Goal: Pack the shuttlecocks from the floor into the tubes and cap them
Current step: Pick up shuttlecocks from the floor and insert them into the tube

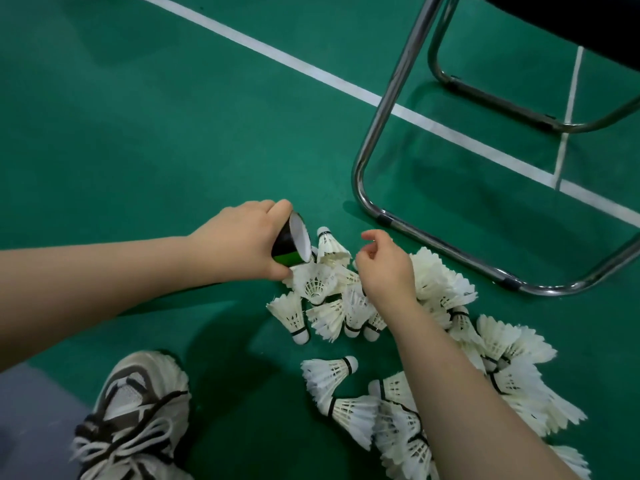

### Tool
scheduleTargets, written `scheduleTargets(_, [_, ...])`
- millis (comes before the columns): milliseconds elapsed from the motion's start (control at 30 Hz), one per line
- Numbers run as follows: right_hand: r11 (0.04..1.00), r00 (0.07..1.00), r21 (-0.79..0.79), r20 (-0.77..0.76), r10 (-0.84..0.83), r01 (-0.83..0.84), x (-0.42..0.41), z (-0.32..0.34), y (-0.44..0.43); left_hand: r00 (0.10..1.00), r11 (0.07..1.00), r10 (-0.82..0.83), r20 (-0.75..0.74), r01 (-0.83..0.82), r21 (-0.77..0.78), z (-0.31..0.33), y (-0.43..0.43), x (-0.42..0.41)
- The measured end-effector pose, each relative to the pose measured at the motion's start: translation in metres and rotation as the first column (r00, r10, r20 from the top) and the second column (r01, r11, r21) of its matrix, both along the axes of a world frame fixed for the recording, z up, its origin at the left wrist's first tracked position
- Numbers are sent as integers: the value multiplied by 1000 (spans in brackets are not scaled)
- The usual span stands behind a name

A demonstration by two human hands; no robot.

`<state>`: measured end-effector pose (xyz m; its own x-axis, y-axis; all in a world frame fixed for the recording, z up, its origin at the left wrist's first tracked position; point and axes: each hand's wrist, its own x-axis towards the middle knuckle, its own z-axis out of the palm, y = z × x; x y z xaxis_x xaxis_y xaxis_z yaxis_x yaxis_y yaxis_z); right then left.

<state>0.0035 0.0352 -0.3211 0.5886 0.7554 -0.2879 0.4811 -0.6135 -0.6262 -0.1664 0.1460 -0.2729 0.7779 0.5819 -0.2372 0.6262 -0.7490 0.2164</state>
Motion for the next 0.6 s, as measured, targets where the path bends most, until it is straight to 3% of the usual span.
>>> scheduleTargets(100, [952, 946, -246, 219, 237, -182, -10, -10, 8, 1000, 1000, 11, -1, -11, -10, 1, 2, -6])
scheduleTargets(200, [849, 872, -467, 276, 404, -246, -23, -15, 13, 1000, 1000, 22, 15, -21, -16, 5, 3, -9])
scheduleTargets(600, [792, 837, -555, 284, 468, -255, -23, -6, 6, 1000, 1000, 17, 17, -17, -15, 5, 0, -14])
